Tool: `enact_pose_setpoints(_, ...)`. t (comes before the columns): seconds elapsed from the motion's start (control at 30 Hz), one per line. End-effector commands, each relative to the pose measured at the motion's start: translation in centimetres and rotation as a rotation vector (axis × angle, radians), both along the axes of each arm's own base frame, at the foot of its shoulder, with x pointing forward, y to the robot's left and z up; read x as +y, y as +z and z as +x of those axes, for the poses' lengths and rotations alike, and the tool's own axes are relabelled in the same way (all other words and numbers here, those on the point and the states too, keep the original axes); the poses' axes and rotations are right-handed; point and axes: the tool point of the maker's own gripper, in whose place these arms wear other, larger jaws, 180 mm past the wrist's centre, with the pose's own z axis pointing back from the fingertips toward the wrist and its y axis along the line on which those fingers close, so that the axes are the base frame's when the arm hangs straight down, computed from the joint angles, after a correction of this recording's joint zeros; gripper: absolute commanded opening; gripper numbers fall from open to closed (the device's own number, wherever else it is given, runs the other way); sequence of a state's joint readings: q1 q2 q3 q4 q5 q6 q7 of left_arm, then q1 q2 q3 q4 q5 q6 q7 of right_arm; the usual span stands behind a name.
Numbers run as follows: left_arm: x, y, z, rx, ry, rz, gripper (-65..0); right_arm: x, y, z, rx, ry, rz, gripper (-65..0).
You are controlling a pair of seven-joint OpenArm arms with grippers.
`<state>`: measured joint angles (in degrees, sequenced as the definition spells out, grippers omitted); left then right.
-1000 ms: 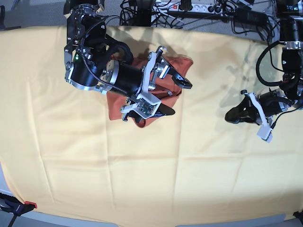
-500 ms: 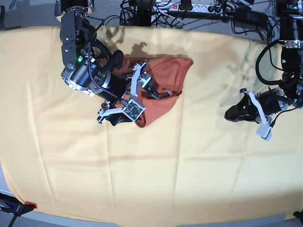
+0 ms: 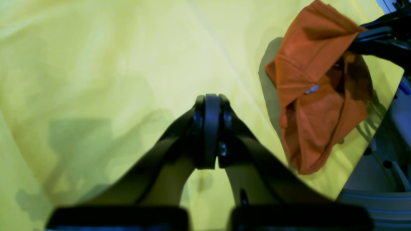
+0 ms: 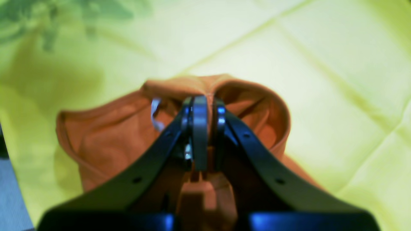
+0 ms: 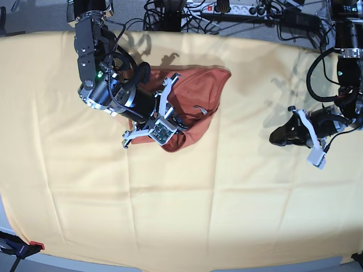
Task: Fold the T-shirt properly
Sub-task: 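Lift the strip's other end with the right gripper and fold it over the stack, then press and square the folded shirt's sides with both grippers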
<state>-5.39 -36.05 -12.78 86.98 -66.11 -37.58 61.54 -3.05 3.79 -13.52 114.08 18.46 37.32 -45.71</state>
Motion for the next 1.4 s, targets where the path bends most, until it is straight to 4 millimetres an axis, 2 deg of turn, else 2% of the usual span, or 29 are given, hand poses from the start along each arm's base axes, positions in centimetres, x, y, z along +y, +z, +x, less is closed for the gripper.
enact_pose_setpoints(0.0, 0.2, 1.8, 0.7, -0.054, -0.003, -0.015, -65.0, 0.7, 2.1, 0.5, -0.060, 0.015, 0.064, -65.0)
enact_pose_setpoints(0.23, -0.1, 2.2, 0.7, -0.057, -0.006, -0.040, -65.0, 4.2, 5.4, 1.6, -0.110, 0.056, 0.182, -65.0)
enact_pose_setpoints(0.27, -0.1, 2.3, 0.6, -0.058, -0.007, -0.048, -65.0, 4.6, 5.6, 2.0, -0.109, 0.057, 0.192, -58.1)
enact_pose_setpoints(0.37, -0.5, 2.8, 0.5, -0.073, -0.026, -0.072, -65.0, 5.7, 6.1, 4.0, -0.106, 0.063, 0.208, -28.6)
enact_pose_setpoints(0.4, -0.7, 2.9, 0.4, -0.083, -0.040, -0.078, -65.0, 5.8, 6.5, 4.6, -0.115, 0.068, 0.205, -22.0)
enact_pose_setpoints(0.43, -0.8, 3.1, 0.4, -0.085, -0.043, -0.091, -65.0, 5.9, 7.1, 5.3, -0.132, 0.072, 0.202, -18.3)
enact_pose_setpoints(0.47, -1.0, 3.4, 0.4, -0.088, -0.046, -0.111, -65.0, 5.9, 7.6, 5.7, -0.148, 0.075, 0.197, -17.6)
enact_pose_setpoints(0.53, -1.4, 3.9, 0.0, -0.079, -0.063, -0.153, -65.0, 5.7, 8.4, 6.4, -0.169, 0.074, 0.167, -17.7)
enact_pose_setpoints(0.6, -2.1, 4.6, -0.5, -0.062, -0.096, -0.210, -65.0, 5.1, 8.1, 7.1, -0.153, 0.062, 0.092, -18.1)
enact_pose_setpoints(0.67, -2.5, 4.3, -1.4, -0.025, -0.138, -0.202, -65.0, 3.9, 7.3, 8.0, -0.112, 0.016, 0.022, -23.5)
enact_pose_setpoints(0.73, -3.1, 3.8, -2.3, -0.002, -0.184, -0.159, -65.0, 2.2, 6.2, 8.5, -0.079, -0.027, -0.038, -38.8)
enact_pose_setpoints(0.8, -4.3, 3.7, -3.2, 0.004, -0.242, -0.132, -65.0, 0.3, 5.0, 8.7, -0.077, -0.045, -0.101, -59.7)
enact_pose_setpoints(0.83, -5.2, 3.8, -3.7, 0.001, -0.280, -0.121, -65.0, -0.6, 4.4, 8.8, -0.079, -0.045, -0.138, -65.0)
enact_pose_setpoints(1.0, -11.3, 4.7, -8.3, -0.045, -0.541, -0.072, -65.0, -4.1, 1.9, 8.4, -0.064, -0.056, -0.234, -65.0)
enact_pose_setpoints(1.1, -13.8, 3.7, -11.2, -0.075, -0.680, 0.041, -65.0, -5.6, 0.0, 7.4, -0.032, -0.055, -0.271, -65.0)
enact_pose_setpoints(1.2, -15.3, 2.0, -12.7, -0.098, -0.748, 0.129, -65.0, -6.7, -1.7, 6.5, 0.012, -0.013, -0.292, -65.0)
enact_pose_setpoints(1.37, -16.5, -1.9, -14.3, -0.116, -0.799, 0.248, -65.0, -9.9, -4.5, 6.8, 0.087, -0.034, -0.347, -65.0)
